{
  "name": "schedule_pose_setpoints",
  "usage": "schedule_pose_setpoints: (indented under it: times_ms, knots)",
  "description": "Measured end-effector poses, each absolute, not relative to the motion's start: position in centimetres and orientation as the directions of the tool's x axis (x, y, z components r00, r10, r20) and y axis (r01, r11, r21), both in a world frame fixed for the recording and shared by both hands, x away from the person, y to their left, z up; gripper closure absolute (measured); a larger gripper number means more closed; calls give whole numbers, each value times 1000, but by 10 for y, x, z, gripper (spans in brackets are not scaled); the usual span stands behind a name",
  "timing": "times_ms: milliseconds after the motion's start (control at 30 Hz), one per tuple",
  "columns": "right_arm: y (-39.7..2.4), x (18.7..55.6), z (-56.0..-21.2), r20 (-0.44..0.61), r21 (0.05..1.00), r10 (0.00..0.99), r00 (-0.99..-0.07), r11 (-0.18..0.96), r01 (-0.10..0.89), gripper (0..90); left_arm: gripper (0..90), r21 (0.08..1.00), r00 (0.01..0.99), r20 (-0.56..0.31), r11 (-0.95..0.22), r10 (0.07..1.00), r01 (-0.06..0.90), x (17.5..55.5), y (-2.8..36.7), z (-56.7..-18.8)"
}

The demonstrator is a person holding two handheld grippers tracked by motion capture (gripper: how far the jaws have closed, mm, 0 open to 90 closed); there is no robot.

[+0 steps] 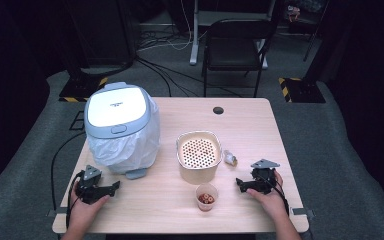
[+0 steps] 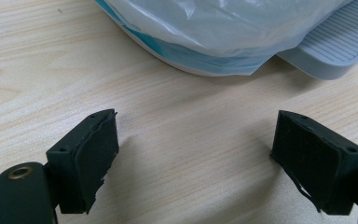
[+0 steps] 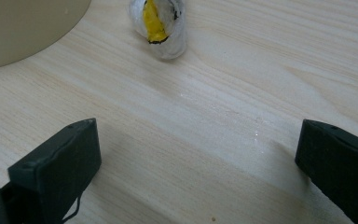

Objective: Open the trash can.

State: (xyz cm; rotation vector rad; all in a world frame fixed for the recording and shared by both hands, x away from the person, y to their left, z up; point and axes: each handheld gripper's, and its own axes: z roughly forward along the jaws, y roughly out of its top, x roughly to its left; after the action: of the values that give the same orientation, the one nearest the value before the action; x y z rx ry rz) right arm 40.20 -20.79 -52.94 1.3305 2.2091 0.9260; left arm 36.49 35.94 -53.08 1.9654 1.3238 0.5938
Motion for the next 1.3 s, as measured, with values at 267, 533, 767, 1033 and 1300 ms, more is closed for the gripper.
schedule_pose_setpoints:
  times_ms: [267,533,767,1033,1300]
  knots:
    - [-208,402,-529,3,713,884,-467,326,621,0,148,748,379,-20,-238,925,620,363,359,-530]
    - [-207,401,-529,6,714,887,-461,319,624,0,152,750,366,-15,-232,930,620,361,356,-531]
    - [-207,401,-529,8,716,890,-457,314,624,0,268,763,328,-19,-198,945,615,358,355,-530]
    - [-207,401,-530,3,717,887,-461,319,620,0,421,741,271,-42,-152,962,654,350,349,-519]
    - [-206,401,-530,4,719,892,-452,312,621,0,744,748,247,-62,-119,967,653,334,343,-496]
